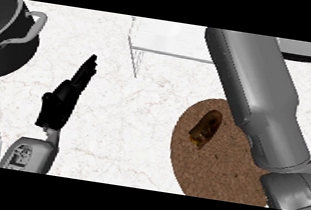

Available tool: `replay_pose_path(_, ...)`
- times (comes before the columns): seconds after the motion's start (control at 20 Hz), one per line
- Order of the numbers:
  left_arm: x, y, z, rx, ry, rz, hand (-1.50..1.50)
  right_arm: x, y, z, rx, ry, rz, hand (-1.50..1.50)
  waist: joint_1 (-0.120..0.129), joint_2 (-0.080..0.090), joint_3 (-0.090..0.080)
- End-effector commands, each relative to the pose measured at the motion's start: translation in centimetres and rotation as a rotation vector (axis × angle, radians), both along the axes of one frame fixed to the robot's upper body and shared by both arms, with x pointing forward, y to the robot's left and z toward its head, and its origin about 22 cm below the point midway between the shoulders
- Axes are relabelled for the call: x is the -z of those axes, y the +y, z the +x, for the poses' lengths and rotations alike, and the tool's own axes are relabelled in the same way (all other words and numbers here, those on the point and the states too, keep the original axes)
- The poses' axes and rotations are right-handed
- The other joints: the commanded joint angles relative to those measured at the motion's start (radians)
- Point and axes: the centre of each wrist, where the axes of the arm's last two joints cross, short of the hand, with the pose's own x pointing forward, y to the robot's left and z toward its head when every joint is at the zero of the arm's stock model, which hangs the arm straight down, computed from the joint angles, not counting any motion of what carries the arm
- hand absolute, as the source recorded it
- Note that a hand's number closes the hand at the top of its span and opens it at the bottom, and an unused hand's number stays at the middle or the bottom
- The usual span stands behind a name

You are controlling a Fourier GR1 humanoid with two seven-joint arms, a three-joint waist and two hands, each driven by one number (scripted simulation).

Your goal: Pick the tomato from the placemat and place it in the tiered shelf

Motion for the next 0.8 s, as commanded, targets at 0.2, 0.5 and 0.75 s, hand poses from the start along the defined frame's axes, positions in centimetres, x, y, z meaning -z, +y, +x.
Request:
replay_pose_path(0.2,0.3,-0.5,0.6,0.008,0.004,-0.008,0.00,-2.7,-0.8,-0.7,-0.053,-0.102,0.215,-1.50,0.002,0.003,0.000)
replay_pose_path(0.5,0.2,1.0,-0.1,0.012,0.000,-0.011,0.00,-4.2,0.6,-2.3,-0.115,-0.116,0.268,-1.50,0.007,0.000,0.000)
replay_pose_path(0.75,0.5,0.0,0.7,-0.010,0.000,-0.021,0.00,-7.1,-1.3,-4.7,-0.141,-0.300,0.384,-1.50,-0.013,-0.005,0.000)
